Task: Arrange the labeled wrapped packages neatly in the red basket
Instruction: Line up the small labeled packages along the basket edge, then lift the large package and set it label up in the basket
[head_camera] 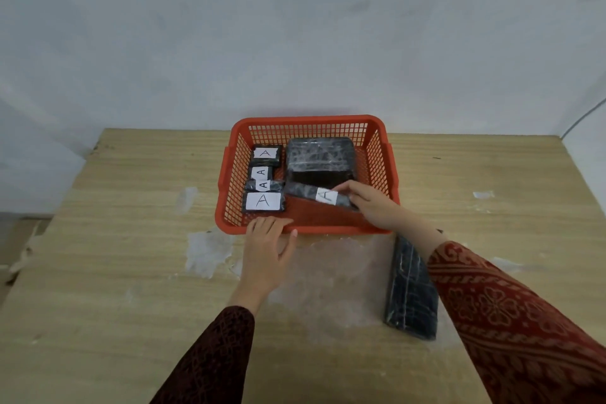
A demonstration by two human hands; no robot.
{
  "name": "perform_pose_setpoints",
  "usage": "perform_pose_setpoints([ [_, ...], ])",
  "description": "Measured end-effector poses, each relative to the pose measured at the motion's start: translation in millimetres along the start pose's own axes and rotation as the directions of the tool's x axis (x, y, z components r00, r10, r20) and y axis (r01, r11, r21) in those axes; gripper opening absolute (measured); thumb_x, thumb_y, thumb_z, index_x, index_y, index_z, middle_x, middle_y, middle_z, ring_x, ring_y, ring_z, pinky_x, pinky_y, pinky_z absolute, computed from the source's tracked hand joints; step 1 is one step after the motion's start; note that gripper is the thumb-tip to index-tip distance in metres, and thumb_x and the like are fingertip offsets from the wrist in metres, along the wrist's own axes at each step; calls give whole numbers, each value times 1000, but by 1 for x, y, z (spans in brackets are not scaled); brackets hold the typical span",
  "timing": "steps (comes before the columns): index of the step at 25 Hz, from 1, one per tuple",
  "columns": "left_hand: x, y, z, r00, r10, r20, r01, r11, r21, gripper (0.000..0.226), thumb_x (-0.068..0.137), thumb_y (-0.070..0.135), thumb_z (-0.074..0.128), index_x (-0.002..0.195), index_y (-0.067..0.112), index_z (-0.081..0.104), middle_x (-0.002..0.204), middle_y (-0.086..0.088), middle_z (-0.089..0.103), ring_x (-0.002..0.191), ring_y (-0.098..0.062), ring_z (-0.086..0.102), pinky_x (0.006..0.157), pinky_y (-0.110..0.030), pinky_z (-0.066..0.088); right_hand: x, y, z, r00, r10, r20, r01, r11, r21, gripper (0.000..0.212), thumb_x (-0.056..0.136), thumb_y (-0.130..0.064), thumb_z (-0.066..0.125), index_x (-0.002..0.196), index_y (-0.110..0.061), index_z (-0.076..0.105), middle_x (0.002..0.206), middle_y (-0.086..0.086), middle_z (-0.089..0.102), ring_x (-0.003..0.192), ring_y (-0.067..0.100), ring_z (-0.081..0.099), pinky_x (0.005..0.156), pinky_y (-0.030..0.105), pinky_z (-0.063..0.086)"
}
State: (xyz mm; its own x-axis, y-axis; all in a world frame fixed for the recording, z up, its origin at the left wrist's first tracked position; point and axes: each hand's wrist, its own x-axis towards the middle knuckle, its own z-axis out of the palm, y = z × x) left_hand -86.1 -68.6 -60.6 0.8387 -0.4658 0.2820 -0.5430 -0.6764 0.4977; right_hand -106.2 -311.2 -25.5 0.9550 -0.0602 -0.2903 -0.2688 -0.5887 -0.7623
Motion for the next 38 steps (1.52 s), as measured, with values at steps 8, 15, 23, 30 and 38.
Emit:
perform_pose_setpoints([
  [8,-9,-41,-16,998,35,-60,-32,998,57,24,94,23,47,99,8,65,91,-4,64,88,-23,57,89,-32,38,55,-17,51,981,2,196,41,976,-215,23,88,-28,65,100,-8,64,103,9,67,91,19,58,74,26,44],
  [15,-9,-31,-12,999,-21,-39,25,992,123,31,95,22,38,96,7,65,90,-6,64,89,-25,55,90,-39,40,72,-27,74,969,-27,244,93,960,-263,21,85,-26,67,100,-11,67,101,5,68,92,20,60,77,30,48],
  [23,64,-16,-7,981,-126,147,129,992,-11,18,95,18,49,93,11,65,84,-3,66,68,-19,59,59,-32,45,30,-2,34,876,-182,-446,157,983,-92,15,87,-3,59,100,-7,66,97,4,59,90,13,55,80,19,40],
  [30,131,-10,46,924,-358,135,379,905,-192,25,96,18,49,120,12,48,96,-7,60,72,-16,55,58,-31,42,55,17,22,891,254,-377,-137,941,309,75,89,-13,63,148,-7,16,150,12,35,136,23,35,106,22,26],
  [38,138,5,28,906,-408,108,409,786,-463,23,94,25,56,114,13,59,98,7,59,88,-4,56,77,-17,46,34,12,12,866,119,-485,-62,989,133,92,77,-15,77,149,-14,20,145,14,36,131,22,38,108,33,31],
])
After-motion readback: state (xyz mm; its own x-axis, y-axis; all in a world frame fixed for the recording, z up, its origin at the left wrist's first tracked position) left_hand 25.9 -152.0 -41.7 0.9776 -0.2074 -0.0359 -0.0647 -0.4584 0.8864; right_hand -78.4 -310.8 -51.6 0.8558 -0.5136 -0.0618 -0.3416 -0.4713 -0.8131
